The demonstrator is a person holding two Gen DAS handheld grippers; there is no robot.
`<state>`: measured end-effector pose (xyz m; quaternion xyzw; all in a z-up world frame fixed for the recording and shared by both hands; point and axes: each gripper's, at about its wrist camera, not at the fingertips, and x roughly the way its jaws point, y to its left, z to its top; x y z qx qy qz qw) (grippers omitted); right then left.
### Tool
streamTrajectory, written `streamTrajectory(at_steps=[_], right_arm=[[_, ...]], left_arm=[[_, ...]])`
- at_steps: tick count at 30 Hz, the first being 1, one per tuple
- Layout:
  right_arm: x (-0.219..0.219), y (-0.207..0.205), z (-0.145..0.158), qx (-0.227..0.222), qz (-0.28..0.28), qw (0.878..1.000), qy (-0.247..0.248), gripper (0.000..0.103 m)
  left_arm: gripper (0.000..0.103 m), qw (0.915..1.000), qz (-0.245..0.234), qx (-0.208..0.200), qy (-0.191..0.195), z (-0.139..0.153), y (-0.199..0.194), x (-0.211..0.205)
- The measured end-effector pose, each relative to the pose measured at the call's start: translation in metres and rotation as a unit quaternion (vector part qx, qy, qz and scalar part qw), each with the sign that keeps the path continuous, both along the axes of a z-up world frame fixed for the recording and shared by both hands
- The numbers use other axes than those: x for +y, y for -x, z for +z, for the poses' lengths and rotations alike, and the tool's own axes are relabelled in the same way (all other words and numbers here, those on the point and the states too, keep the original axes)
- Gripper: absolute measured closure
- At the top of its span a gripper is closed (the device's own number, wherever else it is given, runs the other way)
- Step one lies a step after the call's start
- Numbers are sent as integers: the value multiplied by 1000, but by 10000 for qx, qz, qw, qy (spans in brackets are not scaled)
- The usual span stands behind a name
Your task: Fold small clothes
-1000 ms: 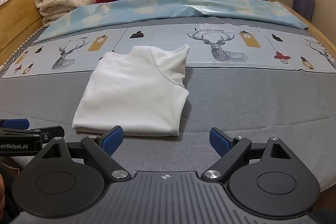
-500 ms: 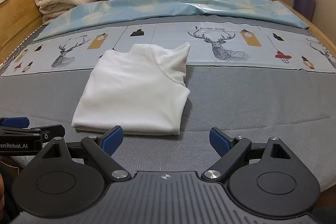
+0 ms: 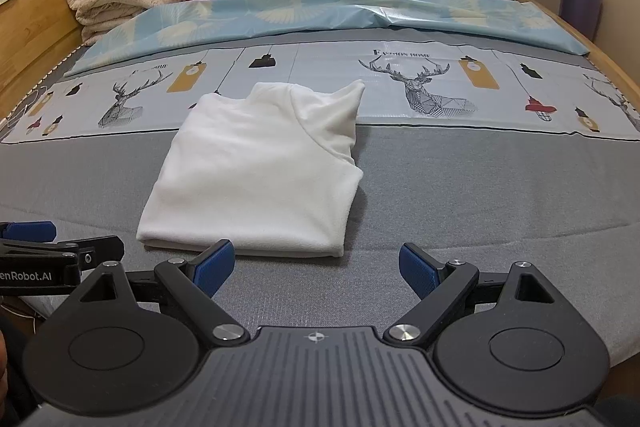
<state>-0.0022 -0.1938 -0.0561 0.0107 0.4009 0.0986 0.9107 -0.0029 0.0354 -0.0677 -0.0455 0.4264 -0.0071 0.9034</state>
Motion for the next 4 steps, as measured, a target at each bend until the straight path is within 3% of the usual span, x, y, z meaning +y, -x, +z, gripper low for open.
streamTrajectory(at_steps=[4], right_arm=[[0, 0, 0, 2, 5, 10000, 3, 13]], left_arm=[[1, 10000, 3, 8, 7, 0, 0, 0]])
